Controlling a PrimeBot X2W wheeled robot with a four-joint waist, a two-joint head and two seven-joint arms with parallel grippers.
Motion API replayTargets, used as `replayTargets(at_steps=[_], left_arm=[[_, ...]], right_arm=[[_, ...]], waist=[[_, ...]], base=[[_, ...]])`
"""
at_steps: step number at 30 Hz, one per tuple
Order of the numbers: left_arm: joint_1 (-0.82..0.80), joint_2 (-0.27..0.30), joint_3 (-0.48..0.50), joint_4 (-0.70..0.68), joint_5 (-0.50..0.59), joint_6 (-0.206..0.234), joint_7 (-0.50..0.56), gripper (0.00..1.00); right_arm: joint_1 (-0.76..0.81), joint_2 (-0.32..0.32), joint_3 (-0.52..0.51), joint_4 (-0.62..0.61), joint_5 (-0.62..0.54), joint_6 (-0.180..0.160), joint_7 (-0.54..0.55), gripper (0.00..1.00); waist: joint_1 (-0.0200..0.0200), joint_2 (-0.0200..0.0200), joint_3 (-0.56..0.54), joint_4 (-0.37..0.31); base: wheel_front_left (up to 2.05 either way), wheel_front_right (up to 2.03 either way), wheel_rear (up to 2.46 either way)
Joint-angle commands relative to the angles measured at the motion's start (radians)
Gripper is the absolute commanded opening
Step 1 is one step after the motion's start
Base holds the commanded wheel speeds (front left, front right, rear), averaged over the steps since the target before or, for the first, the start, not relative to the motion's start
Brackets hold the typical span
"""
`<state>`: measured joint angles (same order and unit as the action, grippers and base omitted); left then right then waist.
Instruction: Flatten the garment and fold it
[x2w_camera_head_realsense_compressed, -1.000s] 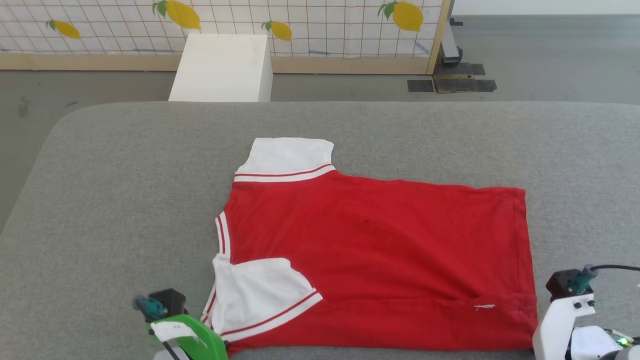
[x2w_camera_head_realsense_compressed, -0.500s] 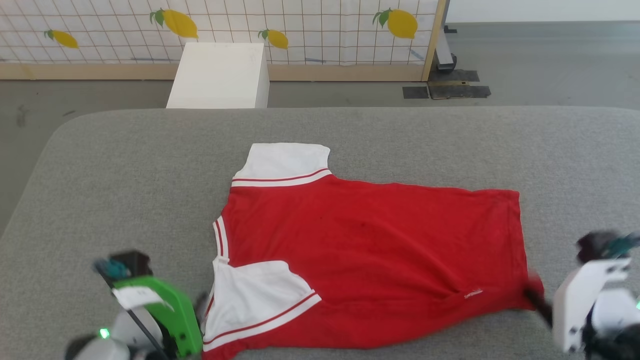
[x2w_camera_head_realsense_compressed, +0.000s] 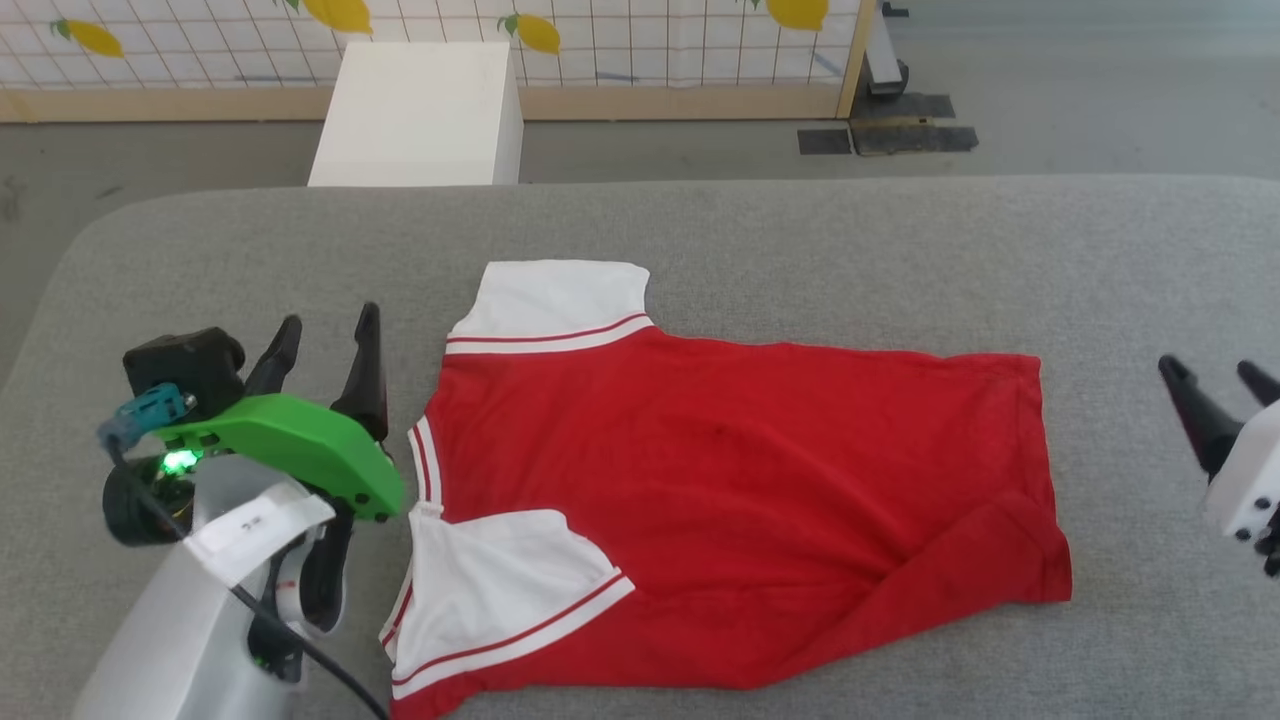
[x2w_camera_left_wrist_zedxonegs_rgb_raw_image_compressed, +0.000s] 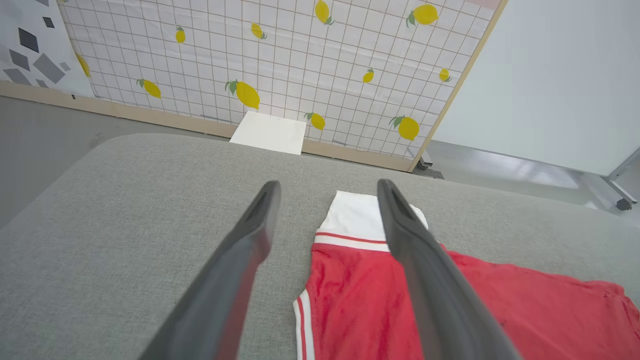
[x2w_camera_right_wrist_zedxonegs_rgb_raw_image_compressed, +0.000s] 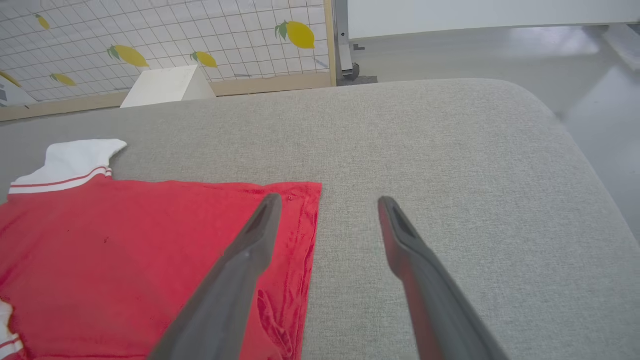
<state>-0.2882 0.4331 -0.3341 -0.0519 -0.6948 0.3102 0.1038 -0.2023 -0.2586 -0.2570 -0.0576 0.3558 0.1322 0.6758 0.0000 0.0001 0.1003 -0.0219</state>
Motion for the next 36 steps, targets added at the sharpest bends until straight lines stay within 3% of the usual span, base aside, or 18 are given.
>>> replayTargets(at_steps=[1,10,18,27,36], left_arm=[[-0.031,-0.013,-0.004,0.026,0.021,-0.016,-0.034,1.0],[-0.261,-0.091,-0.075,0.27,0.058,-0.111,-0.082,1.0],[-0.533,-0.143,-0.129,0.522,0.086,-0.157,0.01,1.0],[-0.764,-0.165,-0.19,0.778,0.113,-0.131,0.276,1.0],[-0.81,-0.169,-0.26,0.909,0.118,-0.091,0.612,1.0]], right_arm=[[-0.029,0.002,-0.007,0.003,-0.006,-0.002,-0.008,1.0],[-0.128,-0.023,0.006,0.039,-0.003,-0.002,0.006,1.0],[-0.202,-0.056,0.101,0.06,0.036,-0.002,-0.001,1.0],[-0.217,-0.097,0.196,0.079,0.087,-0.002,-0.037,1.0],[-0.199,-0.117,0.211,0.067,0.102,-0.002,-0.067,1.0]], waist=[[0.0,-0.0001,0.023,-0.006],[0.0,-0.0001,0.133,-0.009],[0.0,-0.0001,0.275,-0.035],[0.0,-0.0001,0.372,-0.083],[0.0,-0.0001,0.4,-0.101]], base=[[0.0,0.0,0.0],[0.0,0.0,0.0],[0.0,0.0,0.0],[0.0,0.0,0.0],[0.0,0.0,0.0]])
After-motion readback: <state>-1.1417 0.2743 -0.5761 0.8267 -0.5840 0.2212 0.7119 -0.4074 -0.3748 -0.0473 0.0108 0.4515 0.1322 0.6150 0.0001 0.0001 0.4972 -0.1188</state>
